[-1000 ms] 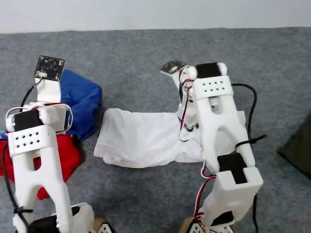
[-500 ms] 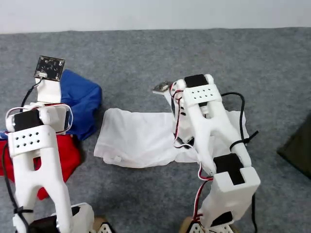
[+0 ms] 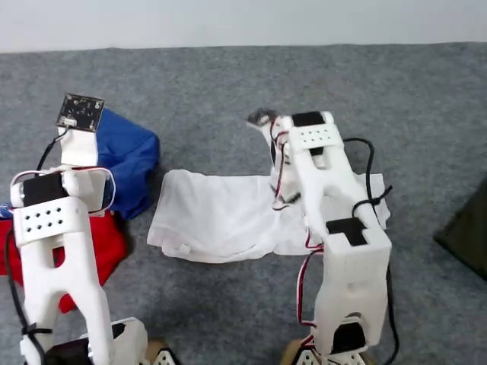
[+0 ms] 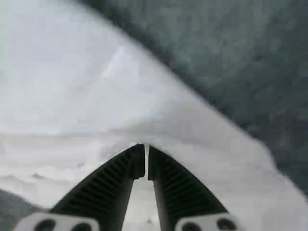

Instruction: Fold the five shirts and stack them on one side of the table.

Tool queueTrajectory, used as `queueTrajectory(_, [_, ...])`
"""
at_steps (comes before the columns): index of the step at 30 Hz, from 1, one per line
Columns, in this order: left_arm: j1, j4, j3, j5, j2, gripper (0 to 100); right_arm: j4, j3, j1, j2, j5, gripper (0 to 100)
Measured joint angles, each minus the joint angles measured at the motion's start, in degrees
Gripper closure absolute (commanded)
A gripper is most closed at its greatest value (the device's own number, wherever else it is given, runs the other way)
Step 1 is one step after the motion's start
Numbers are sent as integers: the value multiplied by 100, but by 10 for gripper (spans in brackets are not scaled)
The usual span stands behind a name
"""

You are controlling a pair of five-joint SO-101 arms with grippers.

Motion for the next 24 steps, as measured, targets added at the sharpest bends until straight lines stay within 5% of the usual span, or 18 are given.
queueTrajectory(8, [0, 62, 44, 0, 0, 997, 70, -1178, 9, 316, 0, 973])
queueTrajectory(16, [0, 62, 44, 0, 0, 997, 1424, -1196, -35, 123, 9, 973])
queueTrajectory(24, [0, 62, 44, 0, 0, 997, 1477, -721, 123, -668, 9, 970])
